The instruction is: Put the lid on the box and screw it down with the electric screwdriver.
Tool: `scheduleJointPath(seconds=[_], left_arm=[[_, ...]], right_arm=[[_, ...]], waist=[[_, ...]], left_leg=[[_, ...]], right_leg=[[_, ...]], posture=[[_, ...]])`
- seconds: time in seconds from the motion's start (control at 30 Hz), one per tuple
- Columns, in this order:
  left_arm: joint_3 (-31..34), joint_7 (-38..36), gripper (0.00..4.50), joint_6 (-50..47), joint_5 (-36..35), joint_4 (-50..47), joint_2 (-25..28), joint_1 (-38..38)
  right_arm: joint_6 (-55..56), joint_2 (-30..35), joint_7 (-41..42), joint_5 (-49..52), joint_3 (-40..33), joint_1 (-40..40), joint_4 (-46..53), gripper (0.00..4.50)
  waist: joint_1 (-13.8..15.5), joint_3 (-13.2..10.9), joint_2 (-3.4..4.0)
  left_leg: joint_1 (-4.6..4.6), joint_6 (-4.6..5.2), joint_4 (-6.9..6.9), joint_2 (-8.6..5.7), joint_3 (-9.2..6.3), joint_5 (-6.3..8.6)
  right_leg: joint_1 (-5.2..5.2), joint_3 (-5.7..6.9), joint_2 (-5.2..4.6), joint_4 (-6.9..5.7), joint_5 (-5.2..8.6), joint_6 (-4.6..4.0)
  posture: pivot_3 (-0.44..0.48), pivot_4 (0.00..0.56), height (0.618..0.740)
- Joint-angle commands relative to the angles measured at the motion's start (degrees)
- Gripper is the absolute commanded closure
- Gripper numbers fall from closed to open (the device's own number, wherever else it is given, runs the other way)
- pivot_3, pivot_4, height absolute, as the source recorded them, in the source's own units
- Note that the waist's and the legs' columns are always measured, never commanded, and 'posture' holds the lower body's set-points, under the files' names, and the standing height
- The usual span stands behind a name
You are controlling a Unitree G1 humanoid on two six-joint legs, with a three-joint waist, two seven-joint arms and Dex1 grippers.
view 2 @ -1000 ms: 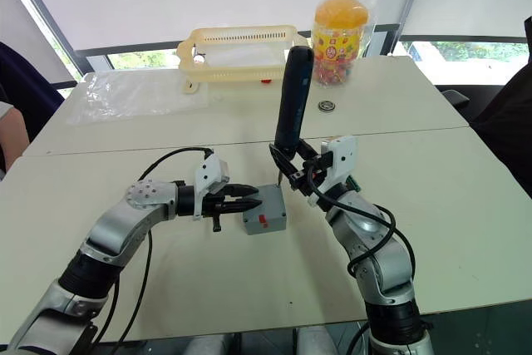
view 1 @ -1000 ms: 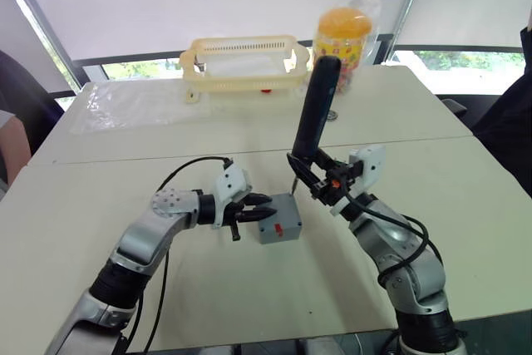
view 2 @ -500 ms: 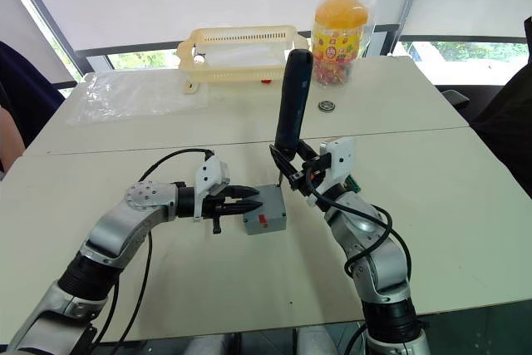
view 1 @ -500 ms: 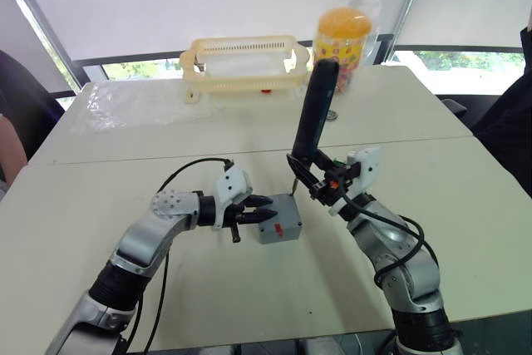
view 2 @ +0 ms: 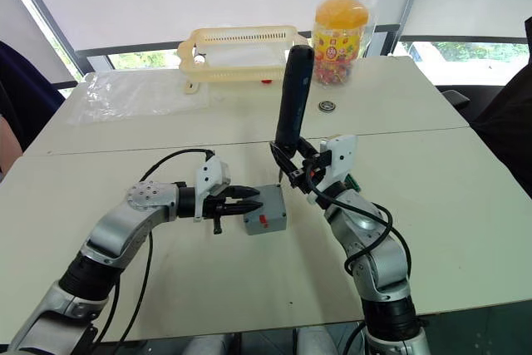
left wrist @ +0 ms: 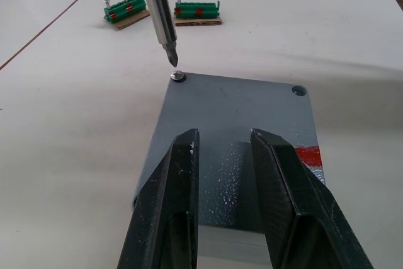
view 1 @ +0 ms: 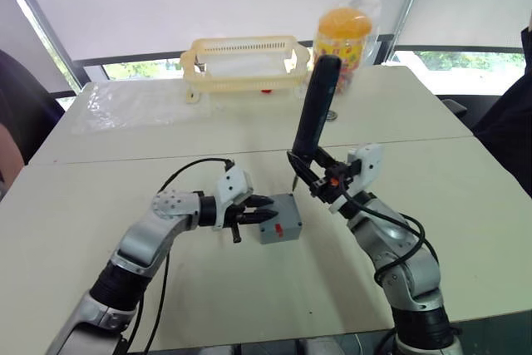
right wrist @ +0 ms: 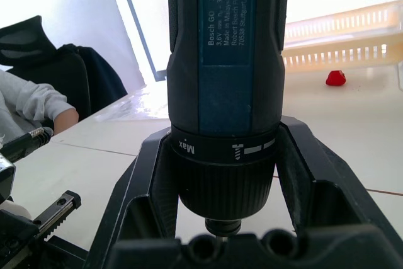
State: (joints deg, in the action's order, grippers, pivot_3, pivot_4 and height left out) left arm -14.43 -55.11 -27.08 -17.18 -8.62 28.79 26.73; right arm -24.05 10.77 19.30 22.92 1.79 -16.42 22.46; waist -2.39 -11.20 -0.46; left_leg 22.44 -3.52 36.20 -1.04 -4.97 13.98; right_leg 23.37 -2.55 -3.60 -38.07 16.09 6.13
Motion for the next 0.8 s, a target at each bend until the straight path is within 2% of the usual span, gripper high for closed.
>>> scheduleJointPath(seconds=[0.03,0.8], left_arm=[[-1.6,-0.6,3.25,-1.0,0.8,0.6,0.2,-1.1],[-1.6,-0.3,3.25,-0.8,1.0,0.6,0.3,-1.3]], right_arm=[[1.1,-0.7,0.1,1.1,0.1,-1.4,4.5,2.75],[5.1,1.1,2.3,-3.6,2.5,1.8,2.1,2.75]], waist=[[0.0,0.0,0.00],[0.0,0.1,-0.07]], left_leg=[[0.00,0.00,0.00,0.00,0.00,0.00],[-0.04,0.00,-0.01,0.00,-0.01,0.00]], right_leg=[[0.00,0.00,0.00,0.00,0.00,0.00],[-0.04,0.00,0.00,0.00,0.00,0.00]], posture=[[0.000,0.150,0.740],[0.000,0.150,0.740]])
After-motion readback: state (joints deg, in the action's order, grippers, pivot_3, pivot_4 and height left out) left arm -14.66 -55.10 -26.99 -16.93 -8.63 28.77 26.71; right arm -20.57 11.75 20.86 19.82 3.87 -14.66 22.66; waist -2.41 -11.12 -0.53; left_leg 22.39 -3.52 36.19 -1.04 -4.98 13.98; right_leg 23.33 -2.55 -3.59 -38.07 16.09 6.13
